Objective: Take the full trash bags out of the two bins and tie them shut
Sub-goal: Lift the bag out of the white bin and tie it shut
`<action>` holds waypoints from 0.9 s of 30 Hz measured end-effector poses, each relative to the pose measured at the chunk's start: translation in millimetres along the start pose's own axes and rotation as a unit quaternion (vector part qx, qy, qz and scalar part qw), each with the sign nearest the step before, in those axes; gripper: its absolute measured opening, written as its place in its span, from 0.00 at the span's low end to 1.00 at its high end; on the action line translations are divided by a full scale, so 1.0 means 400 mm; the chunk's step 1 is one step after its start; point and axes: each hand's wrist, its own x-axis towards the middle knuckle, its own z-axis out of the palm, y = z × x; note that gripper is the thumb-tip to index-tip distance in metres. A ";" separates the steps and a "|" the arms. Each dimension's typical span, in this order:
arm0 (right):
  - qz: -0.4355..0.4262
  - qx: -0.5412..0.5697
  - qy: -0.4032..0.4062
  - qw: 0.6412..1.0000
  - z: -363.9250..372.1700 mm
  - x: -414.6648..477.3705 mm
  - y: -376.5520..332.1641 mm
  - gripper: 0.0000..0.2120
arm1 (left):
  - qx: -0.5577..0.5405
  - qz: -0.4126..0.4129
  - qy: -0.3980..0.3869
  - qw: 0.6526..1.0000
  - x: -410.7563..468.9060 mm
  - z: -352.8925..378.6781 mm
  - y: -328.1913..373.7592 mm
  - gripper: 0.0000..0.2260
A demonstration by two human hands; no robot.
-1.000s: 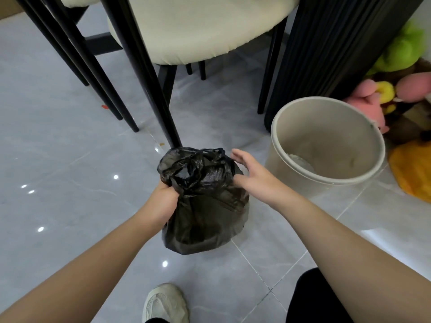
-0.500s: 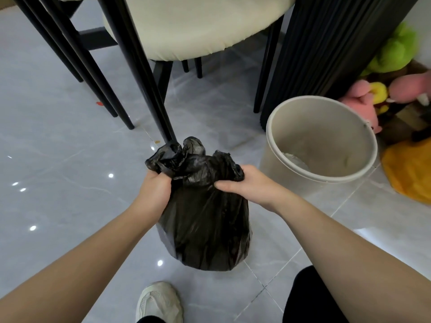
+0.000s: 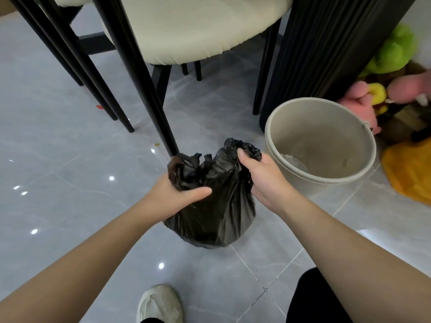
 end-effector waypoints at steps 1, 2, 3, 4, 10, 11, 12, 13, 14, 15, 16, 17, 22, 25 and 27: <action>0.003 -0.005 -0.001 1.000 0.001 -0.002 0.000 0.13 | 0.048 -0.002 -0.016 0.999 0.009 -0.001 -0.004 0.24; 0.005 -0.013 -0.001 1.000 0.003 -0.005 0.001 0.13 | 0.082 -0.016 -0.029 0.996 0.012 0.001 -0.001 0.26; 0.005 -0.022 -0.001 1.000 0.004 -0.005 0.002 0.12 | 0.087 -0.037 -0.035 0.995 0.014 0.004 0.003 0.22; 0.004 -0.028 0.003 1.000 0.006 -0.004 0.004 0.11 | 0.073 -0.047 -0.034 0.996 0.012 0.009 0.010 0.15; -0.003 -0.029 0.023 0.999 0.007 -0.001 0.004 0.07 | 0.025 0.045 -0.029 0.998 -0.004 0.012 0.057 0.04; -0.013 -0.061 0.017 0.998 0.011 -0.001 0.009 0.08 | 0.089 0.076 -0.039 0.992 -0.006 0.009 0.066 0.06; -0.024 -0.097 0.009 0.995 0.015 -0.004 0.012 0.08 | 0.179 0.107 -0.047 0.977 -0.008 0.007 0.074 0.08; -0.033 -0.130 -0.002 0.991 0.020 -0.005 0.017 0.09 | 0.284 0.142 -0.046 0.947 -0.007 0.006 0.080 0.10; -0.042 -0.158 -0.013 0.986 0.026 -0.010 0.019 0.10 | 0.374 0.166 -0.038 0.912 -0.009 0.005 0.089 0.11; -0.048 -0.180 -0.024 0.982 0.029 -0.013 0.022 0.11 | 0.422 0.172 -0.028 0.890 -0.010 0.001 0.096 0.12; -0.050 -0.194 -0.032 0.979 0.031 -0.015 0.022 0.12 | 0.423 0.152 -0.026 0.893 -0.013 -0.005 0.104 0.12; -0.050 -0.201 -0.040 0.978 0.030 -0.016 0.024 0.12 | 0.388 0.125 -0.030 0.913 -0.016 -0.011 0.112 0.12; -0.033 -0.213 -0.078 0.973 0.041 -0.019 0.029 0.15 | 0.201 0.040 -0.049 0.977 -0.022 -0.040 0.150 0.03; -0.020 -0.183 -0.124 0.975 0.050 -0.022 0.040 0.12 | 0.131 0.062 -0.050 0.988 -0.010 -0.048 0.163 0.11; -0.006 -0.191 -0.134 0.972 0.058 -0.026 0.039 0.11 | 0.095 0.084 -0.043 0.991 -0.005 -0.049 0.163 0.12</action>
